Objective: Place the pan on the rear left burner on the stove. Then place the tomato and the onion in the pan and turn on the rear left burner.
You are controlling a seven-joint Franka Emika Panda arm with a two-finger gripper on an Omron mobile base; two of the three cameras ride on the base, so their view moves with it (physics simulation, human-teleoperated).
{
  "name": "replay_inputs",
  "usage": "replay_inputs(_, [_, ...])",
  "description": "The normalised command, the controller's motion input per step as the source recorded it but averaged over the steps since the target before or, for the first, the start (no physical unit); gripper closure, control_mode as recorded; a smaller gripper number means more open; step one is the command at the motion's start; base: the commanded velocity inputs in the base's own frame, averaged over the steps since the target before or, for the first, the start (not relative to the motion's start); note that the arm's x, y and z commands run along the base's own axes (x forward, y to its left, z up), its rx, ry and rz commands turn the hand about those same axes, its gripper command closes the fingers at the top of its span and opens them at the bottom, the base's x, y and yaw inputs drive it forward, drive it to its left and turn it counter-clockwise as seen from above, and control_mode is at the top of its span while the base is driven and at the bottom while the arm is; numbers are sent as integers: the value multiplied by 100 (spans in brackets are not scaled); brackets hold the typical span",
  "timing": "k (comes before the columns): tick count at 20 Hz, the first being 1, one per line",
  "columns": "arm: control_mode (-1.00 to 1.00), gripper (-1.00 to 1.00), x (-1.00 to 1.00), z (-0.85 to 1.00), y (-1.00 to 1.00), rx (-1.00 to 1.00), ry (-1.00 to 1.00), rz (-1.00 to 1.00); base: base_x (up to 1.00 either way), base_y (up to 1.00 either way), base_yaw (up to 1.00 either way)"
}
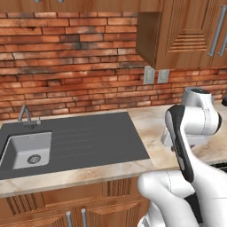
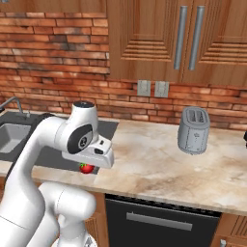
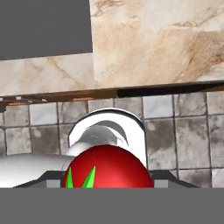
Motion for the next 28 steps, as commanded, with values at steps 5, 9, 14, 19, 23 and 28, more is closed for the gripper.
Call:
replay_inputs(5, [-100, 100, -17, 4, 24, -2, 0, 6, 0, 0, 0])
replay_inputs(9, [-100, 100, -2, 0, 22, 0, 0, 9, 0, 0, 0])
replay_inputs(14, [-100, 100, 0, 0, 19, 0, 0, 5, 0, 0, 0])
replay_inputs(19, [100, 100, 0, 0, 0, 0, 0, 0, -2, 61, 5])
replay_inputs(23, [100, 100, 0, 0, 0, 0, 0, 0, 0, 100, 6])
replay_inputs(28, [100, 100, 0, 0, 0, 0, 0, 0, 0, 98, 4])
